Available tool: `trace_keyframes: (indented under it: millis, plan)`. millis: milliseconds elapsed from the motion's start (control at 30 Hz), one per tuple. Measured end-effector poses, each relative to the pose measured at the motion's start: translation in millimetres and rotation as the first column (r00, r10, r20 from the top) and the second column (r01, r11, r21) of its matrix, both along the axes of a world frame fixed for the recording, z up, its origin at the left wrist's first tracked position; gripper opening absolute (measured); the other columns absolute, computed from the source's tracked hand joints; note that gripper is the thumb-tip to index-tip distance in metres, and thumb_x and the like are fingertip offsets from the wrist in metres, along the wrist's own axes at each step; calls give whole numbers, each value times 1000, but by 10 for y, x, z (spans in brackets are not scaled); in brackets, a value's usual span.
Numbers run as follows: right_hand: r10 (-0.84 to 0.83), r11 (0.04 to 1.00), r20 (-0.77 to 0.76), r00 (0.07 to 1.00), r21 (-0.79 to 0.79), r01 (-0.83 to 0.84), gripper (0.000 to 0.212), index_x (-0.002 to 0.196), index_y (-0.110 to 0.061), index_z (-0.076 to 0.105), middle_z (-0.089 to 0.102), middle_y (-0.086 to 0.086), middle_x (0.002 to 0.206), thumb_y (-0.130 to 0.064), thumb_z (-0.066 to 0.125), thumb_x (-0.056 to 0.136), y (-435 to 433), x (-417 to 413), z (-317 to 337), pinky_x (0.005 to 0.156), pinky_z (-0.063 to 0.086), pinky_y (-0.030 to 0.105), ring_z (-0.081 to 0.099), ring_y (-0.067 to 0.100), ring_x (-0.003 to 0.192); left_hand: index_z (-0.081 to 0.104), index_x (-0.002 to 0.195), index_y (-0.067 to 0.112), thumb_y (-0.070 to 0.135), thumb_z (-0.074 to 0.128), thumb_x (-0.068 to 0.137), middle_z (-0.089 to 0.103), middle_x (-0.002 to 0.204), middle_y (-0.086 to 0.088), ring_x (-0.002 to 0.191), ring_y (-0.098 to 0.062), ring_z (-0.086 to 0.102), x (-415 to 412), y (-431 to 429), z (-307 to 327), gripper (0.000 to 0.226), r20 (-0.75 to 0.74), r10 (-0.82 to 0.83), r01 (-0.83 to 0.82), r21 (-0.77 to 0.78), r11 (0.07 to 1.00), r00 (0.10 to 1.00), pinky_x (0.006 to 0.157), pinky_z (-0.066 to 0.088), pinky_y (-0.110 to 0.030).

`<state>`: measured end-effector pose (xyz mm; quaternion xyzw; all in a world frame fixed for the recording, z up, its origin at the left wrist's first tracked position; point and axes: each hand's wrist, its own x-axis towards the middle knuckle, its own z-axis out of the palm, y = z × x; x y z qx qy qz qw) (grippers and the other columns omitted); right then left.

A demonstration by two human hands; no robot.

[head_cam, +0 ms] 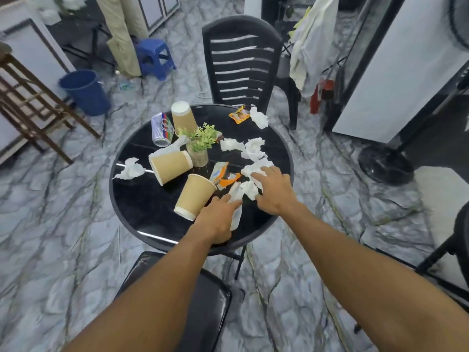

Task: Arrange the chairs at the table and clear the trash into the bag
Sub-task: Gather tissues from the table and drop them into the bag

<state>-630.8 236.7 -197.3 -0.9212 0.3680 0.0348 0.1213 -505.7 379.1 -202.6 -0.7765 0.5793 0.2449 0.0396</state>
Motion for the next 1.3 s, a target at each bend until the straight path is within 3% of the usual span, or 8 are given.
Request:
trace_keyframes:
  millis: [133,233,433,600,767,900,1033,1300]
  plan:
    - [123,990,59,991,67,-127,45,131,-17,64,61,5,133,-16,67,87,78,103,-191,107,42,42,48,28,127,40,152,21,7,74,82,43,148,-5,130,-28,46,56,-7,-197,79,-24,-9,9,-8,1000,1000,107,47,-43]
    - [36,988,32,999,151,-40,38,122,-16,69,64,9,115,-4,62,86,120,133,-315,90,54,40,58,30,111,51,145,14,2,69,85,51,142,-8,132,-29,50,77,-35,-256,63,-48,40,-43,-56,998,998,112,44,-40]
    - [-115,970,10,993,219,110,25,101,-13,55,58,11,118,4,61,83,271,74,-387,82,50,38,57,28,98,71,109,10,2,57,88,66,106,-10,102,-28,61,90,10,-201,27,-73,122,-135,-210,968,990,85,53,-39]
    - [-323,892,132,937,374,254,22,102,-9,77,73,9,102,-1,63,85,513,-293,-301,73,53,29,69,26,93,71,100,11,9,59,90,66,102,-7,97,-27,62,-74,78,34,15,-57,102,-114,-281,953,993,77,49,-35]
    - [-541,823,340,769,402,401,16,98,-16,76,75,3,90,-11,73,83,788,-1121,27,81,54,32,66,20,83,72,98,7,7,66,88,65,103,-3,96,-23,63,-717,-18,241,12,-199,0,-65,-320,945,980,82,50,-32]
    - [-671,734,335,662,423,531,40,122,-20,72,75,6,108,-8,72,84,921,-2083,153,90,56,36,69,24,96,71,90,8,10,62,88,71,86,-9,81,-29,66,-1640,-248,346,10,-216,-197,121,-318,940,957,71,54,-40]
    - [-792,610,286,539,365,704,30,115,-21,76,77,8,102,-19,72,86,1143,-3318,144,87,54,39,68,29,95,63,99,12,16,62,91,68,82,-11,77,-35,63,-2813,-398,360,9,-208,-415,334,-335,881,886,60,47,-40]
    - [-972,174,218,87,421,890,17,96,-17,82,76,10,85,-25,70,87,2463,-6011,-102,73,51,34,64,19,77,71,107,12,12,63,92,71,85,-18,88,-39,65,-5659,77,-40,17,-354,-708,624,-334,706,611,71,45,-36]
